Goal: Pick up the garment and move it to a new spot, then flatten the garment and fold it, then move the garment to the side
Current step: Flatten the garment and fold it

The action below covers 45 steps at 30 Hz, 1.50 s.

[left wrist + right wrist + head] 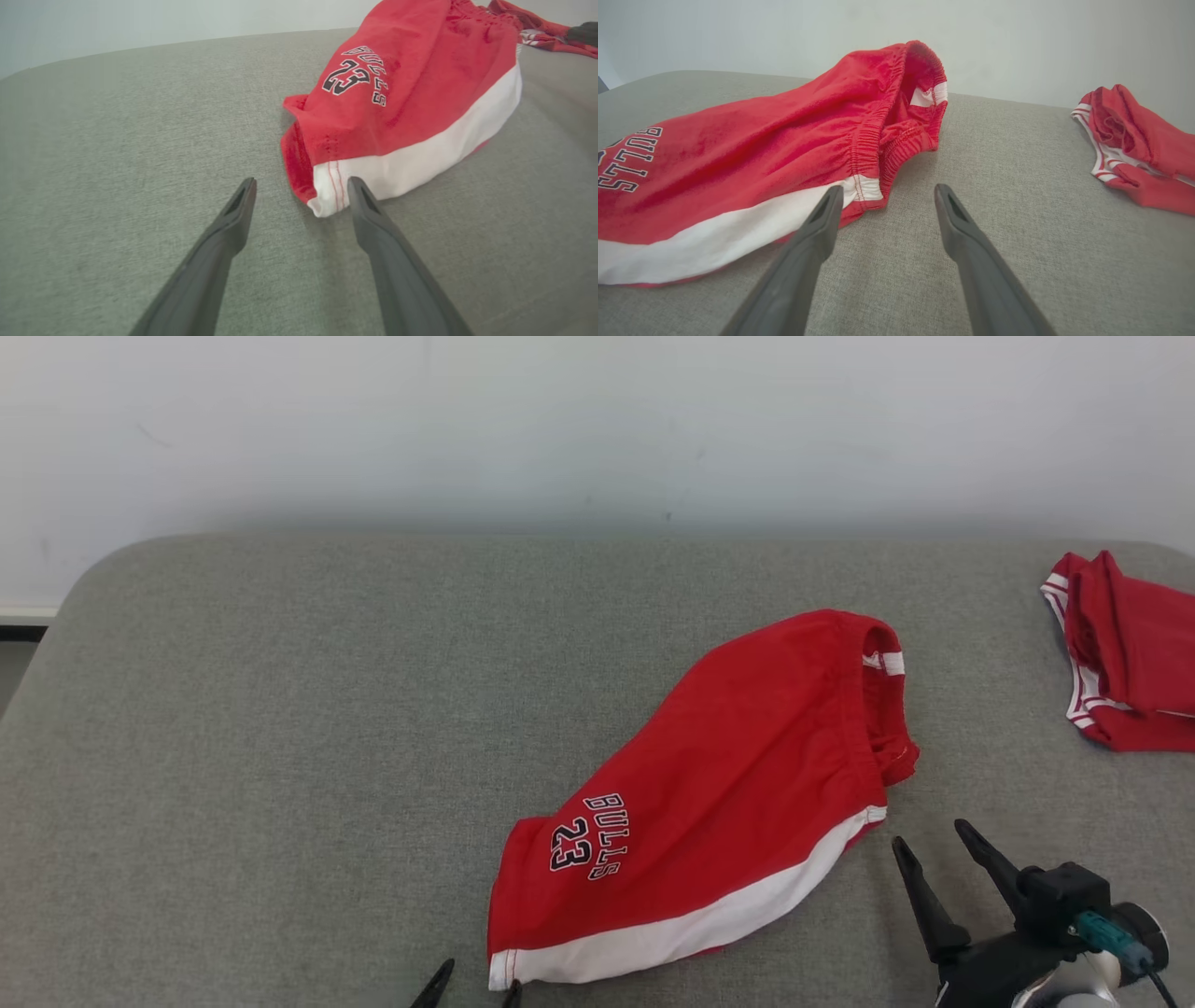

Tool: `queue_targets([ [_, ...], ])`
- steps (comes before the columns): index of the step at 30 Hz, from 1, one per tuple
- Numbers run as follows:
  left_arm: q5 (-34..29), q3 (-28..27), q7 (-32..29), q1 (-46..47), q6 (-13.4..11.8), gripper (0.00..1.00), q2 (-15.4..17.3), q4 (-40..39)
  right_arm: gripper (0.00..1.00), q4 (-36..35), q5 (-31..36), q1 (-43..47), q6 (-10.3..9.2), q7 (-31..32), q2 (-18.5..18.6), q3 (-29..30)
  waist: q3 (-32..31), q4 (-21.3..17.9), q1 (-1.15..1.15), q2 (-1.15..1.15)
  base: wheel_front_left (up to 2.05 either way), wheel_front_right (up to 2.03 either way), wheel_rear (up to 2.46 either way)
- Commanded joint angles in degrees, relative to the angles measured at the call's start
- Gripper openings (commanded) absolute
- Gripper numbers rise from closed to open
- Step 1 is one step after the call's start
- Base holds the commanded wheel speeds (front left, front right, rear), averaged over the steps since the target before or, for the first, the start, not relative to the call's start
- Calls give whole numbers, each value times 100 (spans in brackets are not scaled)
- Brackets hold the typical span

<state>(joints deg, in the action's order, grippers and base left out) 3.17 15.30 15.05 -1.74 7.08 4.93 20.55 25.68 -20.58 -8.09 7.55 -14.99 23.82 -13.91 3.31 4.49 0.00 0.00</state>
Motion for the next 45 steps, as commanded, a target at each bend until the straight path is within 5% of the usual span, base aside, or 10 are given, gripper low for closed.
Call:
queue_targets([
  [1, 49, 63, 16, 99, 20, 100, -15, 65, 100, 109, -56, -106, -17, -19, 52, -105, 113, 14, 0, 0, 0, 0, 0],
  [14, 327, 684, 16, 663, 36, 98, -29, 557, 100, 897, -684, -1261, -17, -25, 565, -1556, 499, 48, 0, 0, 0, 0, 0],
  [15, 357, 714, 16, 703, 37, 89, -14, 574, 100, 939, -731, -1337, -17, -24, 580, -1677, 526, 55, 0, 0, 0, 0, 0],
  [16, 398, 741, 16, 741, 34, 54, -2, 598, 100, 990, -774, -1409, -17, -24, 603, -1817, 550, 62, 0, 0, 0, 0, 0],
  [18, 483, 788, 16, 821, 31, 21, 5, 649, 100, 1109, -899, -1572, -17, -25, 662, -2062, 587, 86, 0, 0, 0, 0, 0],
  [19, 509, 822, 16, 856, 32, 7, 6, 672, 55, 1158, -991, -1643, -17, -25, 677, -2205, 600, 96, 0, 0, 0, 0, 0],
  [20, 576, 851, 16, 891, 32, 0, -3, 691, 27, 1206, -1083, -1724, -17, -25, 697, -2314, 609, 105, 0, 0, 0, 0, 0],
  [21, 589, 881, 16, 927, 32, 0, -8, 718, 0, 1227, -1139, -1793, -17, -25, 742, -2430, 608, 124, 0, 0, 0, 0, 0],
  [35, 803, 161, 16, 443, 17, 0, 121, 52, 0, -229, -1582, -936, -17, -26, 1280, -2580, 62, -82, 0, 0, 0, 0, 0],
  [45, 630, 0, 16, 1375, 29, 0, 688, -470, 0, -1038, -2195, -1399, -17, 21, 1391, -2556, 134, -308, 0, 0, 0, 0, 0],
])
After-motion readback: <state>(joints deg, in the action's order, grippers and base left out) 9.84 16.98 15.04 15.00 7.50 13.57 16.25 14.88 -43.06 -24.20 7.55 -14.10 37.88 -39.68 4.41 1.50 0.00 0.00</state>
